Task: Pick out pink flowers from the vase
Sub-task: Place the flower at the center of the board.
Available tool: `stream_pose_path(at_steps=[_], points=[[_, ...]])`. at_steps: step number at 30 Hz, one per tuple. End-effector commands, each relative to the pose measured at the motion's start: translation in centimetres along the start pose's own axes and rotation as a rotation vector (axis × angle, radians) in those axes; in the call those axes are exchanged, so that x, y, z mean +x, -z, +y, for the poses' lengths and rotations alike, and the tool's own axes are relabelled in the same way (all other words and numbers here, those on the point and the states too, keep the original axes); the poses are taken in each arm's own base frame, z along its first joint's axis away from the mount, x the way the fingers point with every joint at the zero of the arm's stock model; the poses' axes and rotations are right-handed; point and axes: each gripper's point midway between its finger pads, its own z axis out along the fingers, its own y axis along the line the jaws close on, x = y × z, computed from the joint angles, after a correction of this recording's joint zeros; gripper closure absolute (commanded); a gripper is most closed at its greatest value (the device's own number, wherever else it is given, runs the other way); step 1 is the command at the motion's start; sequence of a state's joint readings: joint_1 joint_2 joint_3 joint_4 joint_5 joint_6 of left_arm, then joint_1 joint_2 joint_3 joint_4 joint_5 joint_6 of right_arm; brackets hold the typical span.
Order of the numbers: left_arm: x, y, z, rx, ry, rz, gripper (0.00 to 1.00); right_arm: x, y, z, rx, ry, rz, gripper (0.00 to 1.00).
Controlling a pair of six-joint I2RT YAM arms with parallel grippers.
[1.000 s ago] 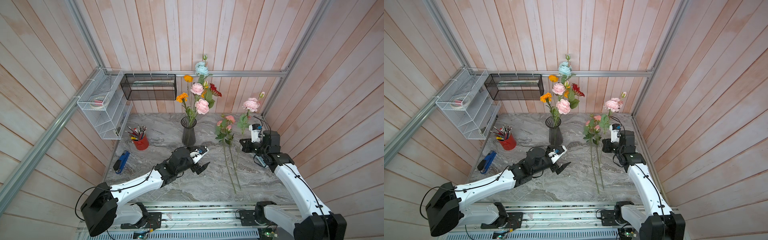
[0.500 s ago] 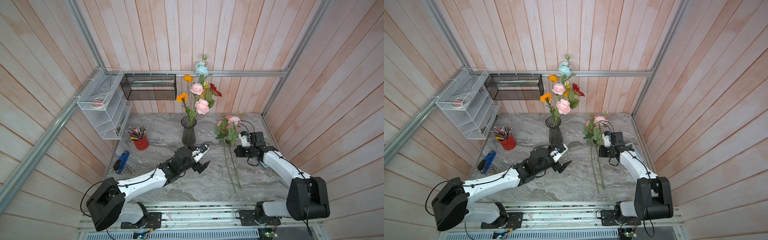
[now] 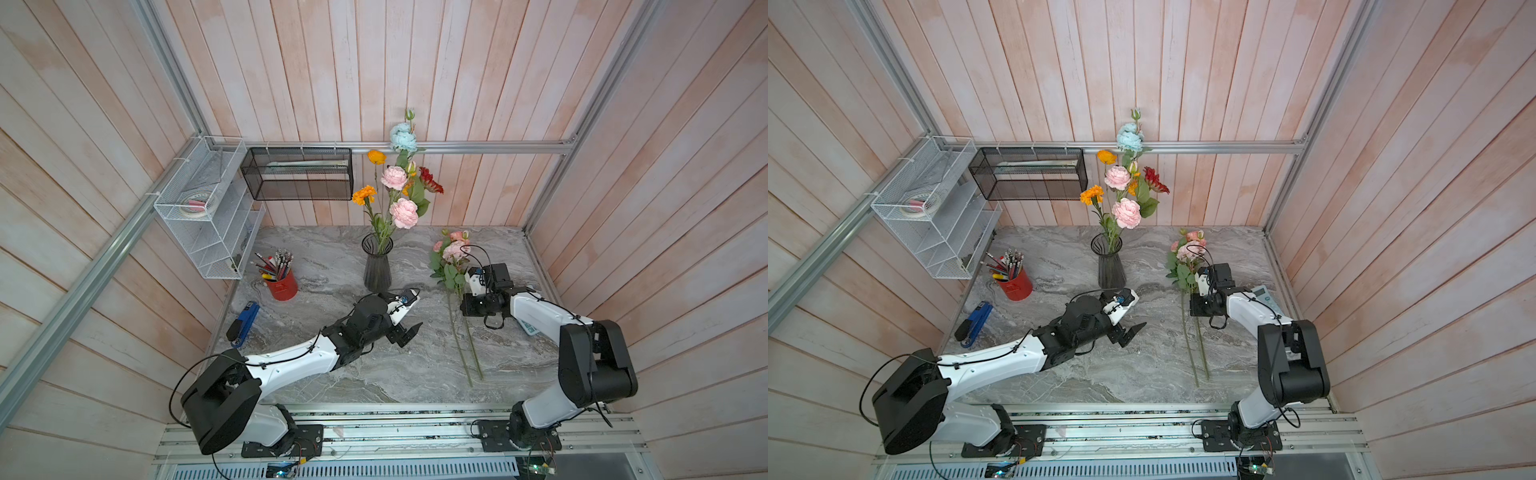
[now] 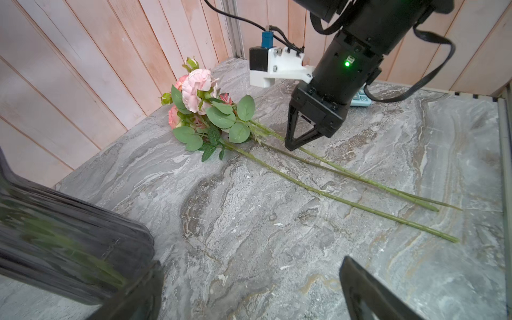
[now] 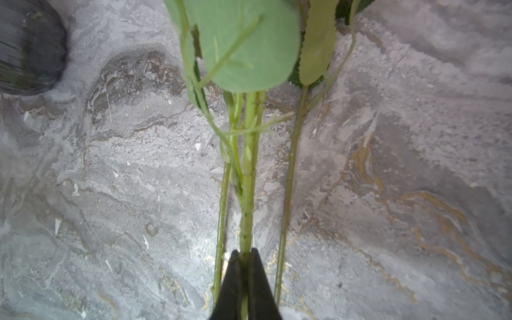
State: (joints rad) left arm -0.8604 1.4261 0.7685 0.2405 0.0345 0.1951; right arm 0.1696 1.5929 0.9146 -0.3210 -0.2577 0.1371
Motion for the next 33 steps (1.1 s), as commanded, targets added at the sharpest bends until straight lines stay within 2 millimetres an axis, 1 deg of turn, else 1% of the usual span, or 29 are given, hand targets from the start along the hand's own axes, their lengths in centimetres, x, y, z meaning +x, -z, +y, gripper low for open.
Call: stream_pose_path(at_steps=[1, 4, 9, 15, 19, 24, 29, 31, 33], points=[[-0.4, -0.7, -0.4, 0.028, 0.020, -0.009, 0.00, -1.7, -0.4, -0.1, 0.011, -0.007, -0.043, 1.00], [-0.3, -0.9, -0.6, 0.041, 0.027, -0.013, 0.00, -1.9, -1.0, 0.0, 0.000, -0.014, -0.042, 1.00], [-0.7, -1.3, -0.8, 0.058, 0.024, -0.021, 0.00, -1.5, -1.7, -0.1, -0.004, -0.024, -0.021, 1.00], [-0.9, -1.6, -0.9, 0.069, 0.029, -0.023, 0.00, -1.2, -2.1, 0.1, -0.022, -0.027, -0.017, 1.00], [-1.0, -1.4, -1.0, 0.072, 0.038, -0.024, 0.00, -1.3, -1.9, 0.2, -0.026, -0.027, -0.019, 0.97], [-1.2, -1.1, -1.1, 0.077, 0.048, -0.026, 0.00, -1.5, -1.4, 0.4, -0.030, -0.023, -0.031, 0.89], [-1.6, -0.4, -0.9, 0.069, 0.050, -0.036, 0.00, -1.9, -0.5, 0.7, -0.037, -0.020, -0.054, 0.78], [-1.8, -0.2, -0.8, 0.065, 0.052, -0.039, 0.00, -2.2, 0.0, 0.9, -0.042, -0.017, -0.069, 0.71], [-1.9, 0.0, -0.7, 0.059, 0.056, -0.040, 0.00, -2.5, 0.5, 1.2, -0.046, -0.012, -0.082, 0.68]])
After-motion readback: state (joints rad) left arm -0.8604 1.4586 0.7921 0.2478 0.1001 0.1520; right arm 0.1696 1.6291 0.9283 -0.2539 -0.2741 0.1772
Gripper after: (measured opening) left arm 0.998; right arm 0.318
